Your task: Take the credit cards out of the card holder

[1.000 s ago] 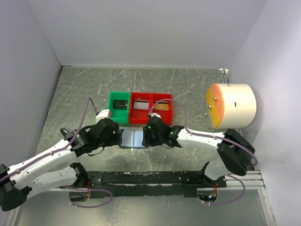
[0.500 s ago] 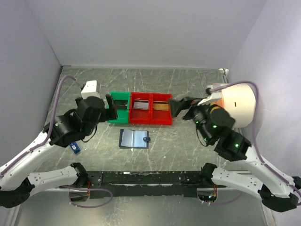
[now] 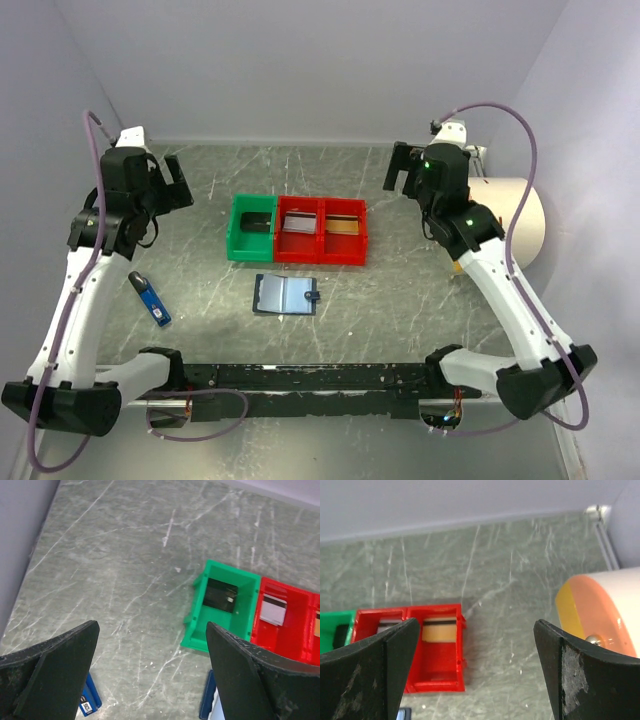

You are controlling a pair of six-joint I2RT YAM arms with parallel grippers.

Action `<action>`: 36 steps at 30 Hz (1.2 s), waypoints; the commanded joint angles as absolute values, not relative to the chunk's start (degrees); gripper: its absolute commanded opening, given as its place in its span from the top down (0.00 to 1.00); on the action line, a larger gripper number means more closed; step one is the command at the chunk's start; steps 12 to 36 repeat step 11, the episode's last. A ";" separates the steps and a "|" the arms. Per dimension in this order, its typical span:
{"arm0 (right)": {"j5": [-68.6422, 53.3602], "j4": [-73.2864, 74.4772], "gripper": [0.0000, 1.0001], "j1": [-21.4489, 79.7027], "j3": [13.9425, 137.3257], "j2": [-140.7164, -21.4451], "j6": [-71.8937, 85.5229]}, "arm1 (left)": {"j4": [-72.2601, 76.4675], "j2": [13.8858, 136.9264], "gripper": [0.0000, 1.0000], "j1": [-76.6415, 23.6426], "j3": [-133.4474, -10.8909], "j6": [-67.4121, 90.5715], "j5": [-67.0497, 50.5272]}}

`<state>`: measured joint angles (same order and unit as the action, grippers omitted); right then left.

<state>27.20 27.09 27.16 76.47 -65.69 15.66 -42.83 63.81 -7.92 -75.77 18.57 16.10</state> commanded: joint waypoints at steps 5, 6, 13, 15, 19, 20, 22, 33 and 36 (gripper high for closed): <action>11.55 25.77 0.00 23.65 77.69 -64.01 18.10 | -45.12 57.92 0.00 -7.47 -76.14 17.84 11.53; 12.56 26.14 0.00 23.64 78.52 -63.91 17.96 | -45.29 57.24 0.00 -7.47 -75.85 18.15 11.32; 15.18 29.38 0.00 23.65 81.52 -64.36 14.81 | -46.57 56.16 0.00 -7.47 -75.44 19.60 11.36; 15.18 29.38 0.00 23.65 81.52 -64.36 14.81 | -46.57 56.16 0.00 -7.47 -75.44 19.60 11.36; 15.18 29.38 0.00 23.65 81.52 -64.36 14.81 | -46.57 56.16 0.00 -7.47 -75.44 19.60 11.36; 15.18 29.38 0.00 23.65 81.52 -64.36 14.81 | -46.57 56.16 0.00 -7.47 -75.44 19.60 11.36; 15.18 29.38 0.00 23.65 81.52 -64.36 14.81 | -46.57 56.16 0.00 -7.47 -75.44 19.60 11.36; 15.18 29.38 0.00 23.65 81.52 -64.36 14.81 | -46.57 56.16 0.00 -7.47 -75.44 19.60 11.36; 15.18 29.38 0.00 23.65 81.52 -64.36 14.81 | -46.57 56.16 0.00 -7.47 -75.44 19.60 11.36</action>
